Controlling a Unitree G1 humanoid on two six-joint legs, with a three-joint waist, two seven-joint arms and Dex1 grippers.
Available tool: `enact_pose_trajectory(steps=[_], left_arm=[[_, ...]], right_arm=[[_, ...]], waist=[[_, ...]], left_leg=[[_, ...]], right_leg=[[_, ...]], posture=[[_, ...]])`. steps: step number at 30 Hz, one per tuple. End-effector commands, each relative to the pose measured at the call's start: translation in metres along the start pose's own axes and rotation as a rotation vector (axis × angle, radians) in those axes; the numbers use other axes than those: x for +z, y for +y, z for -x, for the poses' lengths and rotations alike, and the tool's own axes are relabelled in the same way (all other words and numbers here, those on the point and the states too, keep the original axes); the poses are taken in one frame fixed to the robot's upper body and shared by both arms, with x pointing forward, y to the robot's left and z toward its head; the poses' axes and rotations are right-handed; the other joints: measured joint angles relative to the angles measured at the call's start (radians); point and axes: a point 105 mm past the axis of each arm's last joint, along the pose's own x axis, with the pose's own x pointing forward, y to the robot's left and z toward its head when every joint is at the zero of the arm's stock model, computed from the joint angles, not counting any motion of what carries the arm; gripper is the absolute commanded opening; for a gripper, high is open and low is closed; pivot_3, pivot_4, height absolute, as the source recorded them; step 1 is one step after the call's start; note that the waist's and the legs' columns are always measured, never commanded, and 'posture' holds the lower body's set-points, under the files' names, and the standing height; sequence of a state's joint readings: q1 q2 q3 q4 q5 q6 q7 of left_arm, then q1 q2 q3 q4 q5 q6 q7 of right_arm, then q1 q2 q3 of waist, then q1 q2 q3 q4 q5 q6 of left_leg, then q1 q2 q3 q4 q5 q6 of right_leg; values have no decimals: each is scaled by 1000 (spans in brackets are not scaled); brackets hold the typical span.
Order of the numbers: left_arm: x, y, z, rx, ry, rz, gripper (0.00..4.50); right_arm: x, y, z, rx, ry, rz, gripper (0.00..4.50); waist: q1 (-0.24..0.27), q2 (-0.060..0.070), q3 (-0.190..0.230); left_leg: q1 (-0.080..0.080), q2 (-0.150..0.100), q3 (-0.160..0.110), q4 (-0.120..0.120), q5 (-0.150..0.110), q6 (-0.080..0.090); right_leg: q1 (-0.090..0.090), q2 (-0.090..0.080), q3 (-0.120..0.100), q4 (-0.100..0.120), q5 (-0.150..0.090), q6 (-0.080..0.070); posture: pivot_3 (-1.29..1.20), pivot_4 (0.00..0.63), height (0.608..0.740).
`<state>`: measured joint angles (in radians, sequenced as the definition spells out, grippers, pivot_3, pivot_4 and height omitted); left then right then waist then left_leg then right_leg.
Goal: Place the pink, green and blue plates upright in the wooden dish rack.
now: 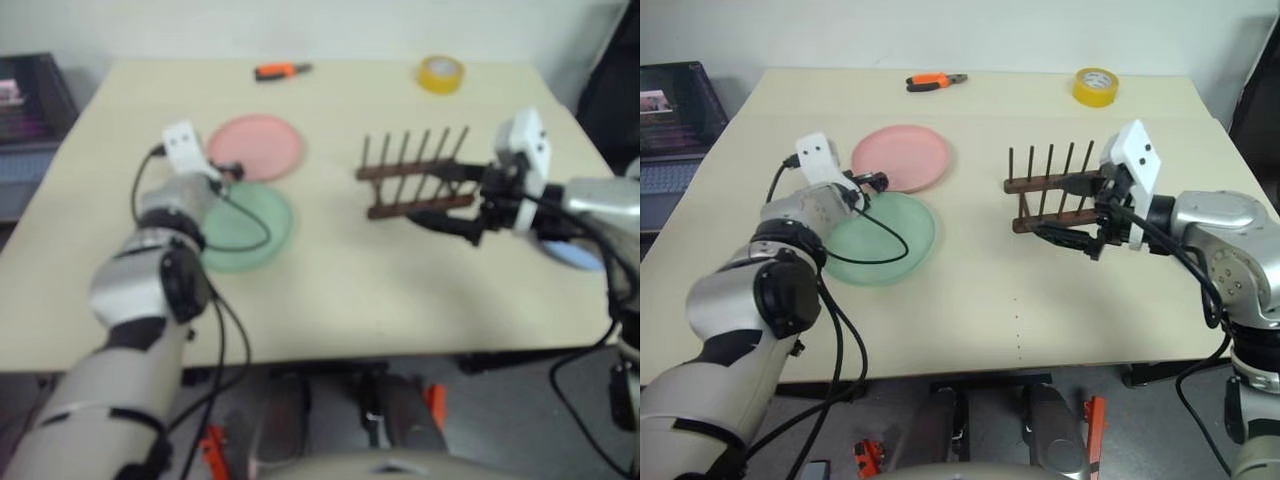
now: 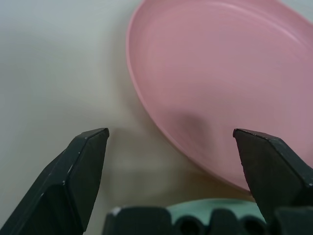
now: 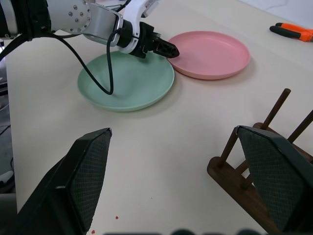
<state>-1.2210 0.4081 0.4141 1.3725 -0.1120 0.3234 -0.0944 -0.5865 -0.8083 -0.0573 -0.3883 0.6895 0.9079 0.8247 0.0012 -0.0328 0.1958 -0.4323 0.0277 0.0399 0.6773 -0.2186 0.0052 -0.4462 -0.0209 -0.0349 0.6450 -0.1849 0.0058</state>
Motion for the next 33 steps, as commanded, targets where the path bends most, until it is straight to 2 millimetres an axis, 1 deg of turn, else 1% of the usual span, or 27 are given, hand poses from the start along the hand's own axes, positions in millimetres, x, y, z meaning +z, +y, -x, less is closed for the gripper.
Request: enact_pose_trajectory(steps=[1, 8, 11, 13, 14, 15, 17, 20, 21, 22, 30, 33], left_arm=[[8, -5, 0, 2, -31, 14, 4500], [9, -17, -1, -12, -36, 12, 4500], [11, -21, -1, -15, -42, 8, 3952], [13, -25, 0, -23, -47, -1, 3260], [14, -26, 0, -26, -48, -3, 2835], [14, -27, 0, -28, -50, -3, 2532], [15, -26, 0, -25, -53, 0, 1713], [16, -25, 0, -22, -54, 2, 622], [16, -25, 0, -22, -55, 3, 272], [16, -25, 0, -22, -56, 5, 29], [24, -22, 2, -24, -77, 3, 29], [38, -30, 5, -57, -112, -37, 29]], right_arm=[[12, 2, 6, -14, -25, 49, 4466], [11, 4, 9, -25, -22, 49, 4466], [11, 5, 9, -29, -21, 48, 4500], [11, 5, 9, -32, -21, 47, 4500], [11, 5, 10, -33, -21, 47, 4500], [11, 4, 10, -35, -21, 47, 4500], [10, 4, 10, -36, -21, 47, 4500], [10, 5, 10, -35, -23, 46, 4500], [10, 5, 9, -34, -23, 46, 4500], [10, 5, 9, -34, -24, 46, 4500], [10, 6, 7, -21, -30, 43, 4500], [13, 6, 6, -11, -42, 43, 4500]], waist=[[0, 0, 0], [0, 0, 0], [0, 0, 0], [0, 0, 0], [0, 0, 0], [0, 0, 0], [0, 0, 0], [0, 0, 0], [0, 0, 0], [0, 0, 0], [-1, 0, 0], [-1, 0, 0]], left_leg=[[0, 0, 0, 0, 0, 0], [0, 0, 0, 0, 0, 0], [0, 0, 0, 0, 0, 0], [0, 0, 0, 0, 0, 0], [0, 0, 0, 0, 0, 0], [0, 0, 0, 0, 0, 0], [0, 0, -1, 0, 0, 0], [0, 0, -1, 0, 0, 0], [0, 0, -1, 0, 0, 0], [0, 0, -1, 0, 0, 0], [1, 0, -1, 0, 0, 0], [1, 0, -1, 0, 0, 0]], right_leg=[[0, 0, 0, 0, 0, 0], [0, 0, 0, 0, 0, 0], [0, 0, 0, 0, 0, 0], [0, 0, 0, 0, 0, 0], [0, 0, 0, 0, 0, 0], [0, 0, 0, 0, 0, 0], [0, 0, 0, 0, 0, 0], [0, 0, 0, 0, 0, 0], [0, 0, 0, 0, 0, 0], [0, 0, 0, 0, 0, 0], [1, 0, 0, 0, 0, 0], [1, 0, 0, 0, 0, 0]], posture=[[0, 150, 740], [0, 150, 740], [0, 150, 740], [0, 150, 740], [0, 150, 740], [0, 150, 740], [0, 150, 740], [0, 150, 740], [0, 150, 740], [0, 150, 740], [0, 150, 740], [0, 150, 740]])
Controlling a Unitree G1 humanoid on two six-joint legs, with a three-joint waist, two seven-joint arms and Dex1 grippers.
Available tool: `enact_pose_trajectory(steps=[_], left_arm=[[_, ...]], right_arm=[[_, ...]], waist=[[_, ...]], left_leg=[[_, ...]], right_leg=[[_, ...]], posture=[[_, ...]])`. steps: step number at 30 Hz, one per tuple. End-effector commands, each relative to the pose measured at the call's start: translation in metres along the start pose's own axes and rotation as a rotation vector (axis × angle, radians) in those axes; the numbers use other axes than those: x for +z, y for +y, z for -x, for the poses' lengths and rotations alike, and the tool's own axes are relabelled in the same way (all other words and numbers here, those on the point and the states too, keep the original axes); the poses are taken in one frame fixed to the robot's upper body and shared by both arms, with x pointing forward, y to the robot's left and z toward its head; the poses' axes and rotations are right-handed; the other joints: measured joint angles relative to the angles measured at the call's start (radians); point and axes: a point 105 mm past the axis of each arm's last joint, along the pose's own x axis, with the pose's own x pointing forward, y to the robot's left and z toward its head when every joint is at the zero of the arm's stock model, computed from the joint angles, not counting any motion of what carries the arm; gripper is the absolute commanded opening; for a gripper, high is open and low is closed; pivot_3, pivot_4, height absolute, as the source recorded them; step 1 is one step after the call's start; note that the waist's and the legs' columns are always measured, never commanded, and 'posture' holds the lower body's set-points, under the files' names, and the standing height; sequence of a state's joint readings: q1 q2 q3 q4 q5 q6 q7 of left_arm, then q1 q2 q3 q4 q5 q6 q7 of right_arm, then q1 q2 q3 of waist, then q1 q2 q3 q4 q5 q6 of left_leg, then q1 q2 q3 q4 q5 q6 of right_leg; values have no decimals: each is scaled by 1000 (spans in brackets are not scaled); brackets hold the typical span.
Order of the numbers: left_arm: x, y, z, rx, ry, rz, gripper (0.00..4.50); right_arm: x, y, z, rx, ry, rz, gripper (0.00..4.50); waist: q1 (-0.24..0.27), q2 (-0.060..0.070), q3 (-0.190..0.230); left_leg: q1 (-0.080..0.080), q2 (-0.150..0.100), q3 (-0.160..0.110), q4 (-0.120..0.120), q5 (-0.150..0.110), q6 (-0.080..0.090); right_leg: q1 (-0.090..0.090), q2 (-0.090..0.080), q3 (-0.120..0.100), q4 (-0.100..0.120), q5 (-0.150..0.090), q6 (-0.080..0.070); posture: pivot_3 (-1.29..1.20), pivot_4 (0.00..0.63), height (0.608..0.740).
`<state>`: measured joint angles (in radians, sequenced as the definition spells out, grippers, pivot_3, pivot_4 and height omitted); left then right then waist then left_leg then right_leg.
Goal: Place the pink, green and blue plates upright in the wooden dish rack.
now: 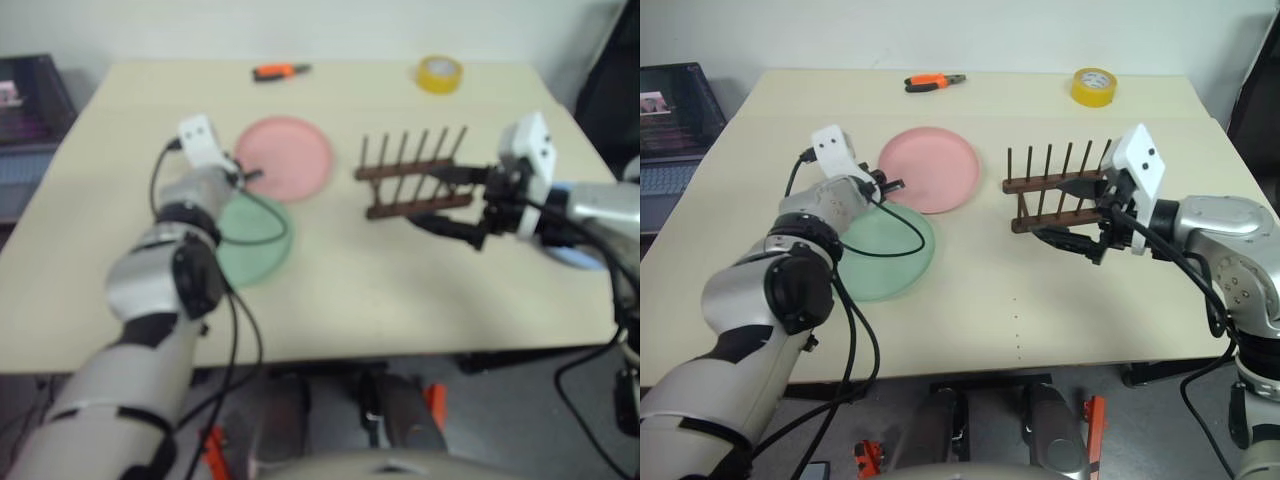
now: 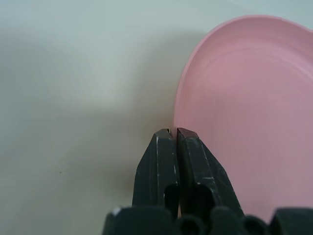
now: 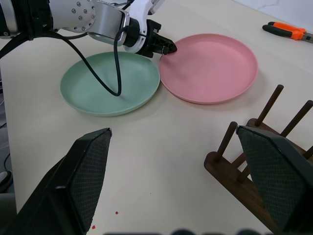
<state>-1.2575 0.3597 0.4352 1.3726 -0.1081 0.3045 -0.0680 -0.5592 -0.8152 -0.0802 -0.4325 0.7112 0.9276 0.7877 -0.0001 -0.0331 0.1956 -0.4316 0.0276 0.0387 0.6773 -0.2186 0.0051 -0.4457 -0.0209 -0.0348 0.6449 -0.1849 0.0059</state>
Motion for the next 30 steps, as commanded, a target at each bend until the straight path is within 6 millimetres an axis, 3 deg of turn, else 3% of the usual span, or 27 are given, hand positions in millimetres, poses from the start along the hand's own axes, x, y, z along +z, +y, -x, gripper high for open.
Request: enact_pose_trajectory(steps=[1, 9, 13, 18, 21, 26, 30], left_arm=[[39, -12, 7, -49, -102, -64, 29], [110, -55, 33, -221, -261, -526, 29], [138, -58, 52, -282, -294, -610, 29], [163, -57, 79, -368, -279, -607, 29], [161, -66, 97, -448, -226, -608, 29], [135, -71, 124, -509, -119, -608, 29], [123, -76, 145, -546, -62, -534, 29]], right_arm=[[18, 4, 1, 25, -68, 37, 4500], [47, 1, -25, 23, -248, 35, 4500], [45, 7, -45, 27, -265, 93, 4500], [61, 23, -76, 42, -355, 167, 4500], [58, 41, -102, 86, -362, 242, 4500], [51, 64, -140, 94, -333, 373, 4500], [36, 60, -160, 1, -264, 488, 4500]], waist=[[0, 0, 0], [-2, -1, 1], [-4, -1, 1], [-8, -1, 1], [-10, -1, 1], [-15, -1, 1], [-17, -1, 1]], left_leg=[[0, 0, 0, 0, 0, 0], [0, 0, 3, 0, 0, 0], [-1, 0, 3, -2, 0, 0], [-2, 1, 3, -2, 0, 0], [-2, 1, 3, -2, 0, 0], [-2, 0, 0, -1, 0, 0], [-2, 0, -1, 0, 0, 0]], right_leg=[[0, 0, 0, 0, 0, 0], [0, 1, -1, 0, 0, 0], [-2, 1, 0, 0, -1, -1], [-3, 2, 0, 1, -1, -2], [-3, 2, 0, 1, -1, -2], [-3, 1, 2, 1, -1, -1], [-3, 1, 2, 3, -1, -1]], posture=[[0, 150, 740], [0, 150, 740], [0, 150, 740], [0, 150, 740], [0, 150, 740], [0, 150, 740], [0, 150, 740]])
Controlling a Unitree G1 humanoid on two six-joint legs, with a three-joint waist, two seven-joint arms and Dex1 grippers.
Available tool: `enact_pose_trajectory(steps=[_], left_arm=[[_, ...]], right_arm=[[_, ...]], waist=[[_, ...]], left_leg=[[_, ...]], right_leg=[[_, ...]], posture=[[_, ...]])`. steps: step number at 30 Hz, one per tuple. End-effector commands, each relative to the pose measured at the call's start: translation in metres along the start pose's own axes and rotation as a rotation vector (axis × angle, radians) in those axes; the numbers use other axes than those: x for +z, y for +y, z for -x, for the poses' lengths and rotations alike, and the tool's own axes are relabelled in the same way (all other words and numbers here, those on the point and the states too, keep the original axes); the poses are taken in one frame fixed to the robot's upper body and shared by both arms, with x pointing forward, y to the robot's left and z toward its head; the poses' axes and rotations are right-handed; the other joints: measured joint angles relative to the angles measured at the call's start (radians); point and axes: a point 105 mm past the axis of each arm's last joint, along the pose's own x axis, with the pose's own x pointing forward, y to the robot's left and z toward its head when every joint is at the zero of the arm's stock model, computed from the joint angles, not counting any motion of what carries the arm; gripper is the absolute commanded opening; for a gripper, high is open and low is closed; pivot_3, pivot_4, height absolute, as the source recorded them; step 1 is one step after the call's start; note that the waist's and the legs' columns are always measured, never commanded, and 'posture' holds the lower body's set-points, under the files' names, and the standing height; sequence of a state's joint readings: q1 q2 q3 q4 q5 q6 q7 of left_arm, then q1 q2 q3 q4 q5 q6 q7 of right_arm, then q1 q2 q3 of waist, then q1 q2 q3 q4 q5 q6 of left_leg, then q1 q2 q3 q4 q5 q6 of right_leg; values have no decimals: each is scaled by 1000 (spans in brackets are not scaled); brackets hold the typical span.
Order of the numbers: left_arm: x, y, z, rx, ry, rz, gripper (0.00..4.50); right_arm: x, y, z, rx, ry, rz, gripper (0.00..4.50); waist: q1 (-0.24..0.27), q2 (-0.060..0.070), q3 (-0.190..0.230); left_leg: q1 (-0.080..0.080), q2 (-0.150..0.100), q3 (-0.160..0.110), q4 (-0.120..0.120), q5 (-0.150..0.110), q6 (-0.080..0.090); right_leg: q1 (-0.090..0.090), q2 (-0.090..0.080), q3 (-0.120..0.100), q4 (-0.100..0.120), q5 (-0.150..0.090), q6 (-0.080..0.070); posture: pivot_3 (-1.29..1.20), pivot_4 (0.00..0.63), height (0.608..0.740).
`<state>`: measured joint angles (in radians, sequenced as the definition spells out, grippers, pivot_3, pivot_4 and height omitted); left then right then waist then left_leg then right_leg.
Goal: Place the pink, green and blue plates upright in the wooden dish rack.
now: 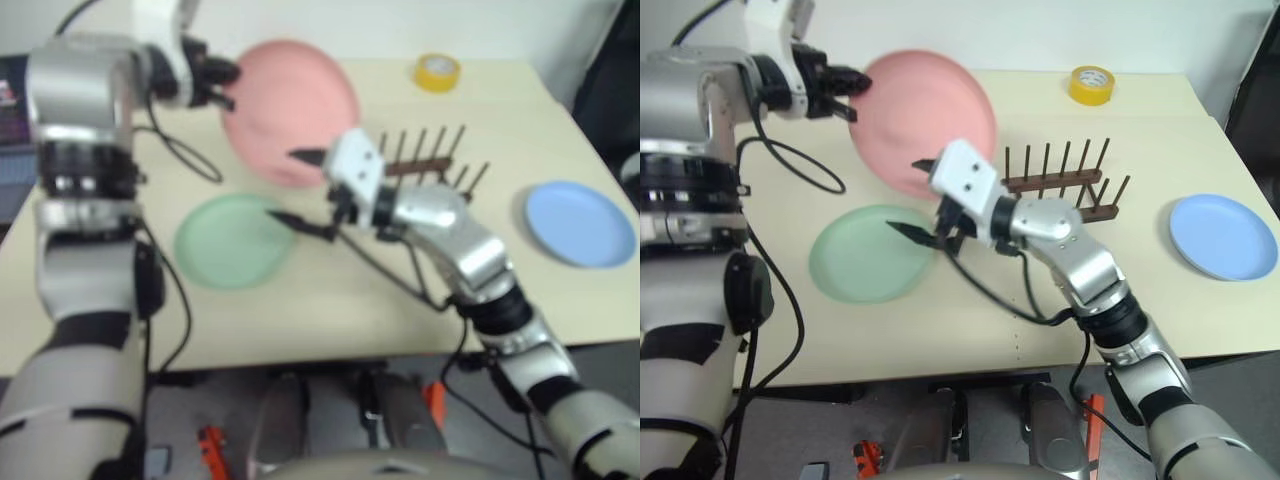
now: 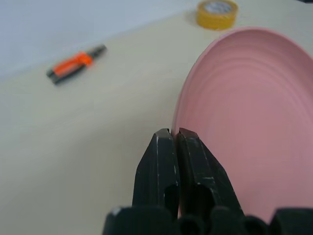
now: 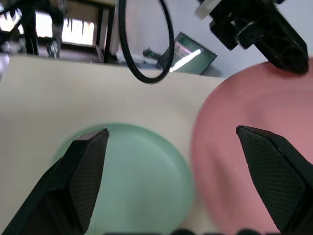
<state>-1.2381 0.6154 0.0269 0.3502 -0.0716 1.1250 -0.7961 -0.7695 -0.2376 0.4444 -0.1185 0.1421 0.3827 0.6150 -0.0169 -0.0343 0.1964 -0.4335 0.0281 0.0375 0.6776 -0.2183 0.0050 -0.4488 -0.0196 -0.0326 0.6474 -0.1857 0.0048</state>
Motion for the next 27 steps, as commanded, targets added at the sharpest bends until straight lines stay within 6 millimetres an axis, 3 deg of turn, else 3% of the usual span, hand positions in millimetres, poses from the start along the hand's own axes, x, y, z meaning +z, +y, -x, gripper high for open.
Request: enact_pose_trajectory(steps=[1, 10, 13, 19, 23, 24, 27], left_arm=[[22, -19, 26, -36, -62, 7, 29], [22, -22, 31, 2, -64, 7, 29], [20, -15, 31, 45, -60, -30, 0], [12, 5, 32, 99, -48, 2, 0], [13, 7, 31, 106, -55, -5, 0], [13, 7, 31, 106, -56, -6, 0], [15, 8, 31, 107, -61, -5, 0]], right_arm=[[-3, -9, -9, -87, 30, 159, 4500], [-28, -12, -9, -105, 95, 244, 4500], [-25, -16, -6, -130, 83, 272, 3871], [-9, -20, -1, -145, 25, 317, 1688], [-7, -17, -2, -135, 12, 332, 273], [-6, -16, -3, -132, 7, 336, 29], [-1, -15, -4, -128, -21, 340, 11]], waist=[[0, 0, 0], [-3, 0, 0], [-6, 0, 0], [-7, 0, 0], [-7, 0, 0], [-8, 0, 0], [-8, 0, 0]], left_leg=[[0, 0, 0, 0, 0, 0], [1, 1, -2, -1, 1, -2], [1, 0, -2, -1, 1, -2], [1, 0, -2, -1, 1, -2], [1, 0, -3, -1, 1, -2], [1, 0, -2, -1, 1, -2], [1, 0, -2, -1, 1, -2]], right_leg=[[0, 0, 0, 0, 0, 0], [0, 1, 0, 1, 0, 0], [0, 1, 0, 1, 0, 0], [1, 1, 0, 1, 0, 0], [1, 1, 0, 1, 0, 0], [1, 1, 0, 1, 0, 0], [1, 1, 0, 1, 0, 0]], posture=[[0, 150, 740], [0, 150, 740], [0, 150, 740], [0, 150, 740], [0, 150, 740], [0, 150, 740], [0, 150, 740]])
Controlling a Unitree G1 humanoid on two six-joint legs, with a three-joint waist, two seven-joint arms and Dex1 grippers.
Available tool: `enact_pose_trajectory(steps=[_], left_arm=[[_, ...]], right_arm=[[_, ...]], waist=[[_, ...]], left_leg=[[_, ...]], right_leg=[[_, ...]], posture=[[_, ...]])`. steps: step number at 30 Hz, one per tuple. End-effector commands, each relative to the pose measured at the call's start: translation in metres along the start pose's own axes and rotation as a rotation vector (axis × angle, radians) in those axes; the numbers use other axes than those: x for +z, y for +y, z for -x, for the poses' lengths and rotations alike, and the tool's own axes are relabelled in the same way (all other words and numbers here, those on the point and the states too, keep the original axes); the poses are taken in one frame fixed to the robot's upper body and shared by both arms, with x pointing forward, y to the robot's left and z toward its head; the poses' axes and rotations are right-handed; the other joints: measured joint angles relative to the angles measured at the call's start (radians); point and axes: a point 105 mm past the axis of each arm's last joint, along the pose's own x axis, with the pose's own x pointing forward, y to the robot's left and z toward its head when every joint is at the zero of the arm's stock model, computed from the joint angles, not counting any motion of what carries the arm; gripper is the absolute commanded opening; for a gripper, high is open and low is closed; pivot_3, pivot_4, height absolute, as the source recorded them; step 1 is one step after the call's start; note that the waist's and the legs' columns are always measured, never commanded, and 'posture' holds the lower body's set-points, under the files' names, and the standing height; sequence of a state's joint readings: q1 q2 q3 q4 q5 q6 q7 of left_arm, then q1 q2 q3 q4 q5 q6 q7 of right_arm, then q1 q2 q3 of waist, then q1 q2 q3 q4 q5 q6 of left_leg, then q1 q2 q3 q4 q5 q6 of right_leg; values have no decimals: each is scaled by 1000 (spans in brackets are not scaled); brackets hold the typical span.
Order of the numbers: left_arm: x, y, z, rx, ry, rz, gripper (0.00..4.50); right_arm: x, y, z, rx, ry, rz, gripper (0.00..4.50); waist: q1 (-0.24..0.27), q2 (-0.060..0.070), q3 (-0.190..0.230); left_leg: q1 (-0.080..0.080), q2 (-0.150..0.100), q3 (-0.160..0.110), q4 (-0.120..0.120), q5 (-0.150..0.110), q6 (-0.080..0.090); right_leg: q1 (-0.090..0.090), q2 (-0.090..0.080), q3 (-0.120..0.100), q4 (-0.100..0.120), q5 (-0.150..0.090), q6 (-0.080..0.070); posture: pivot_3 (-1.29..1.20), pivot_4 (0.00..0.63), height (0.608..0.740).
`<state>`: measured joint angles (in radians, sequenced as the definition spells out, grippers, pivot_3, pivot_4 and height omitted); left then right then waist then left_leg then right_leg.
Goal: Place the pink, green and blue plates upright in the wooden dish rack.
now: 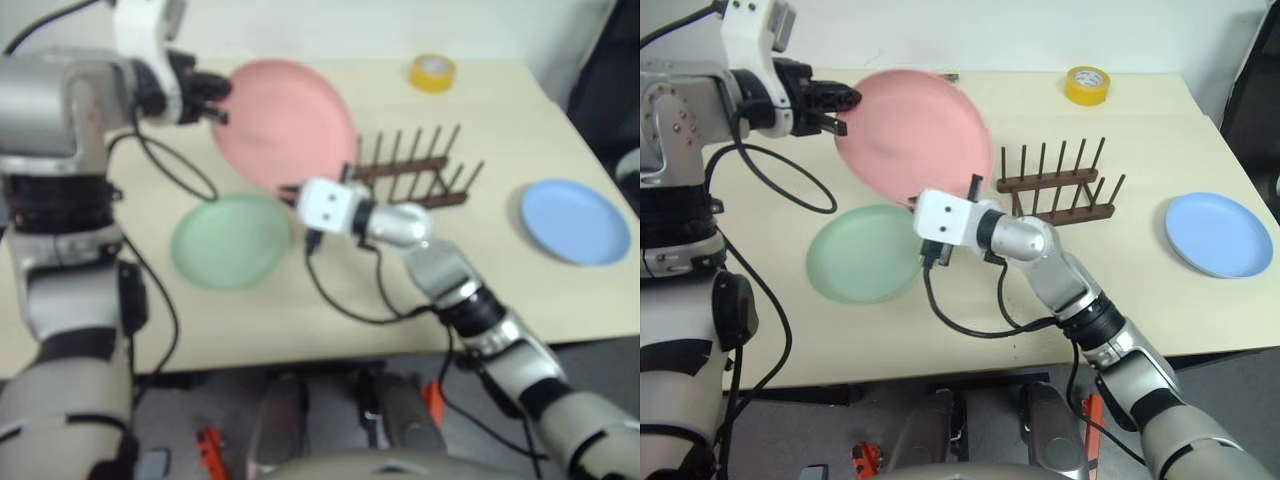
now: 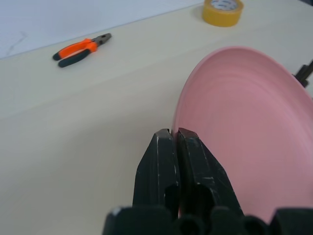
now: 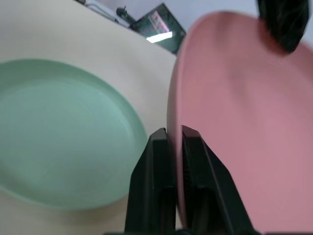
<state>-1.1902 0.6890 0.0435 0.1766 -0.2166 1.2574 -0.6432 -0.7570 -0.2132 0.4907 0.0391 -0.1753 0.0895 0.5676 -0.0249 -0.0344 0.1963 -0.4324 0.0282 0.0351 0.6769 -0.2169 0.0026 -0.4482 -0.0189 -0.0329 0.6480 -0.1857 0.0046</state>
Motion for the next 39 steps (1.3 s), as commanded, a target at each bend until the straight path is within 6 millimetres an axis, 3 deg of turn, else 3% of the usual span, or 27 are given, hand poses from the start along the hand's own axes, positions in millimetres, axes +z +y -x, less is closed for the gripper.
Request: enact_pose_trajectory(steps=[1, 4, 7, 12, 14, 17, 19, 21, 23, 26, 29, 33, 36, 39], left_arm=[[14, 5, 8, 20, -46, -22, 0], [22, -1, 11, -22, -71, -29, 0], [36, -9, 18, -76, -127, -39, 661], [42, -7, 26, -102, -170, -16, 2451], [57, -7, 37, -131, -242, 28, 3165], [86, -21, 72, -283, -390, 60, 4298], [105, -22, 104, -369, -520, 78, 4482], [107, -11, 131, -354, -613, 63, 4482], [99, -7, 158, -371, -701, 12, 4482], [65, -26, 180, -510, -729, -71, 4482], [4, -53, 163, -623, -559, -102, 4482], [-62, -74, 118, -580, -300, -226, 4482], [-84, -99, 101, -674, -277, -227, 4482], [-94, -115, 86, -723, -256, -257, 4482]], right_arm=[[16, -17, 4, -72, -70, 21, 11], [19, -20, 3, -78, -87, 30, 11], [19, -28, 5, -93, -95, 31, 0], [20, -30, 7, -77, -122, 30, 0], [22, -32, 8, -75, -135, 27, 0], [27, -41, 11, -91, -162, -6, 0], [31, -53, 15, -113, -190, -52, 0], [36, -70, 23, -149, -234, -148, 0], [41, -94, 35, -192, -286, -255, 0], [42, -133, 62, -270, -339, -409, 0], [39, -182, 102, -386, -392, -614, 0], [29, -215, 145, -462, -399, -773, 0], [20, -229, 174, -485, -410, -917, 0], [6, -232, 191, -468, -389, -1048, 0]], waist=[[0, 0, 0], [0, 0, 0], [0, 0, 0], [-1, 0, 0], [-2, 0, 0], [-2, -1, 1], [-4, -1, 1], [-7, -1, 1], [-11, 0, 1], [-6, -2, 1], [6, -3, 1], [27, -4, 0], [29, -4, 0], [26, -4, 0]], left_leg=[[0, 0, 0, 0, 0, 0], [0, 0, 0, 0, 0, 0], [0, 0, 0, 0, 0, 0], [0, 0, 0, 0, 0, 0], [0, 0, 0, 0, 0, 0], [0, 1, -1, 0, 0, 0], [0, 0, 0, -1, 0, 0], [0, 0, 0, -1, 0, -1], [3, 0, 2, -2, 0, -1], [11, 1, 3, -8, 3, -5], [15, 1, 0, -13, 6, -10], [16, 1, -3, -14, 6, -10], [15, 2, -2, -15, 6, -10], [15, 2, -1, -15, 6, -10]], right_leg=[[0, 0, 0, 0, 0, 0], [0, 0, 0, 0, 0, 0], [0, 0, 0, 0, 0, 0], [0, 0, 0, 0, 0, 0], [0, 0, 0, 0, 0, 0], [0, 0, 0, 0, 0, 0], [0, 0, 0, -1, 0, 0], [0, 0, 0, -1, 0, 0], [1, -1, 2, -1, 0, 0], [5, -4, 3, -1, 0, -1], [9, -5, 2, 0, -3, -8], [10, -6, -1, -1, -8, -19], [10, -5, -1, -2, -8, -21], [9, -4, 1, -2, -8, -21]], posture=[[0, 150, 740], [0, 150, 740], [0, 150, 740], [0, 150, 740], [0, 150, 740], [0, 150, 740], [0, 150, 740], [0, 150, 740], [0, 150, 740], [0, 150, 740], [0, 150, 740], [0, 150, 740], [0, 150, 740], [0, 150, 740]])
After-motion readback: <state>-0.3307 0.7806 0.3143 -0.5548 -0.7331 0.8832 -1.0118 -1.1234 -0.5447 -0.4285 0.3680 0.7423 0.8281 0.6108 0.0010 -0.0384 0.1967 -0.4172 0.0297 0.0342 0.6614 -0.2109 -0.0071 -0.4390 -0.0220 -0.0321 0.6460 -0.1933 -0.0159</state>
